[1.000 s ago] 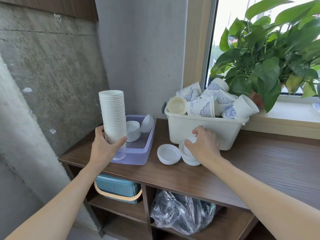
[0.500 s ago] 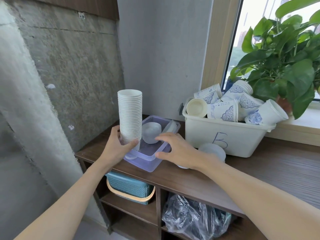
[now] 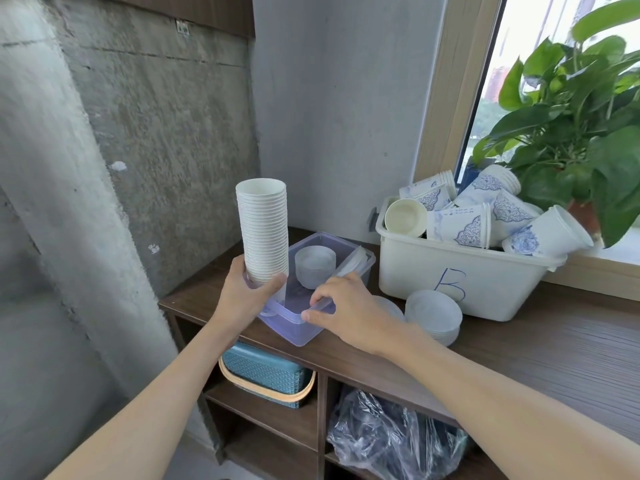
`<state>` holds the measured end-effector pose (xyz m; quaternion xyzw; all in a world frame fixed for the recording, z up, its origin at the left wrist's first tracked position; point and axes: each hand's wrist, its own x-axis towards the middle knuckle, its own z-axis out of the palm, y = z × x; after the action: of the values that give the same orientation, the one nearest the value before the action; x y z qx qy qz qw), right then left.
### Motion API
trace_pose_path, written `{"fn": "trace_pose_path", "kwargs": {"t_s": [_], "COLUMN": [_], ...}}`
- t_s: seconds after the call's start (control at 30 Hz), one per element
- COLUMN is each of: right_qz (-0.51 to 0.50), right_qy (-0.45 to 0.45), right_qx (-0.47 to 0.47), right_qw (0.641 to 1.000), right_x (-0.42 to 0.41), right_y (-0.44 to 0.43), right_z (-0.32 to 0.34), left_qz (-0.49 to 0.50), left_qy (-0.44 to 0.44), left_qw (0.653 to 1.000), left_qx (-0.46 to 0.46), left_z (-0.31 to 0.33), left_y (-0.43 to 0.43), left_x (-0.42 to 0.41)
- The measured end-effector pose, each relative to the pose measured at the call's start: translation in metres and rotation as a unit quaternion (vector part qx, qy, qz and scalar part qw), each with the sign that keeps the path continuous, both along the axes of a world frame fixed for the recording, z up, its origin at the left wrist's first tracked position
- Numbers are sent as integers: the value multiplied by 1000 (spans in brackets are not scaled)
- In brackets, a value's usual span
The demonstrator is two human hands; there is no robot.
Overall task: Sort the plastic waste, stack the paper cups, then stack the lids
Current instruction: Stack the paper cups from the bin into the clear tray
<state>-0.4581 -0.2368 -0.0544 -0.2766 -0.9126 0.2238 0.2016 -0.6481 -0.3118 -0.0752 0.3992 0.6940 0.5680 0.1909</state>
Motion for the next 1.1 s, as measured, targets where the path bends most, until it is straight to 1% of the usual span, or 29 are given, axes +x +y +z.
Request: {"fn": "trace_pose_path", "kwargs": {"t_s": [0.13, 0.2, 0.27, 0.33, 0.4, 0.53, 0.63, 0.77, 1.0, 1.1], "right_qz": [0, -1, -23, -51, -66, -77, -74, -85, -94, -95], "right_qy": [-8, 1, 20, 19, -1, -46, -61, -58, -62, -47], "right_qx": [16, 21, 33, 47, 57, 54, 64, 78, 101, 114], "right_qw": [1000, 1000, 999, 997, 996, 994, 993, 992, 988, 988], "right_x": [-2, 0, 2, 3, 5, 6, 5, 3, 2, 4], "right_y": [2, 9, 22, 36, 47, 62, 68, 72, 68, 66], "right_z": [3, 6, 7, 7, 9, 14, 18, 22, 24, 27], "left_qz": [24, 40, 46, 43, 41, 25, 27, 27, -22, -28], "left_qy": [-3, 6, 16, 31, 52, 85, 111, 113, 129, 126], "left_qw": [999, 998, 997, 997, 997, 996, 993, 993, 990, 990], "left_qx": [-34, -52, -61, -54, -49, -26, -25, -35, -51, -58], "left_z": [-5, -3, -3, -6, -6, -10, -12, -11, -4, -1], "left_y": [-4, -8, -11, -13, -15, -19, -21, -22, -30, -34], "left_x": [8, 17, 26, 32, 36, 43, 44, 38, 26, 26]}}
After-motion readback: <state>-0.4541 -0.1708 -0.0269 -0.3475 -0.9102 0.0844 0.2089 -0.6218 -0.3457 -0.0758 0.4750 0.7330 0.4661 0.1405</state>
